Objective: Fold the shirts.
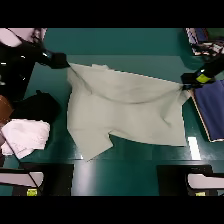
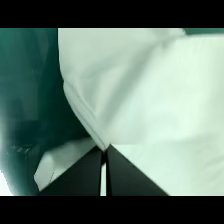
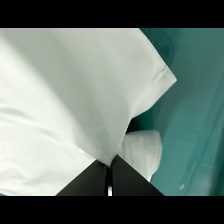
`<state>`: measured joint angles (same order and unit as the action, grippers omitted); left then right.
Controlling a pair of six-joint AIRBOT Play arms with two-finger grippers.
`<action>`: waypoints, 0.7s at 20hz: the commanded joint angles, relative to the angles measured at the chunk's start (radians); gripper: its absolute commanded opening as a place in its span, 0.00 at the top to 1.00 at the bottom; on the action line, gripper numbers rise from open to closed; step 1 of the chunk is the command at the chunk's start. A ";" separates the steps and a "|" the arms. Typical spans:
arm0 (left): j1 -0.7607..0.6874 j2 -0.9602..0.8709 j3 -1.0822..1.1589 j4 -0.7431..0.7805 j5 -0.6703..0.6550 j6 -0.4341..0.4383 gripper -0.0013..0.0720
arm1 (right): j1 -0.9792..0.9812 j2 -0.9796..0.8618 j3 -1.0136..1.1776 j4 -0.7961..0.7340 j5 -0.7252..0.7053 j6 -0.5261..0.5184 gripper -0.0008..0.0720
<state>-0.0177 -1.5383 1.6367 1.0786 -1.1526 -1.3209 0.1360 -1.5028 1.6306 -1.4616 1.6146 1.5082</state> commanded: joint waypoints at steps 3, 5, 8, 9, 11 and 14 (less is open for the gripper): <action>0.021 -0.110 -0.010 0.025 0.051 -0.016 0.44 | -0.010 -0.192 0.137 0.082 -0.039 -0.030 0.63; 0.078 -0.094 0.015 0.024 -0.087 -0.037 0.33 | -0.039 -0.183 0.169 0.237 -0.039 -0.051 0.51; 0.163 -0.017 -0.041 0.029 -0.238 -0.036 0.32 | -0.101 -0.077 0.077 0.371 -0.066 -0.083 0.51; 0.179 0.034 -0.110 0.033 -0.228 -0.036 0.32 | -0.119 -0.025 0.015 0.371 -0.076 -0.092 0.52; 0.186 0.158 -0.311 0.046 -0.186 -0.036 0.32 | -0.155 0.100 -0.145 0.372 -0.098 -0.113 0.52; 0.186 0.336 -0.649 0.027 -0.118 -0.037 0.32 | -0.214 0.262 -0.362 0.414 -0.124 -0.134 0.57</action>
<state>0.1535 -1.3449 1.2411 1.1110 -1.3109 -1.3563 -0.0254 -1.3788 1.4445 -1.1137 1.5211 1.4036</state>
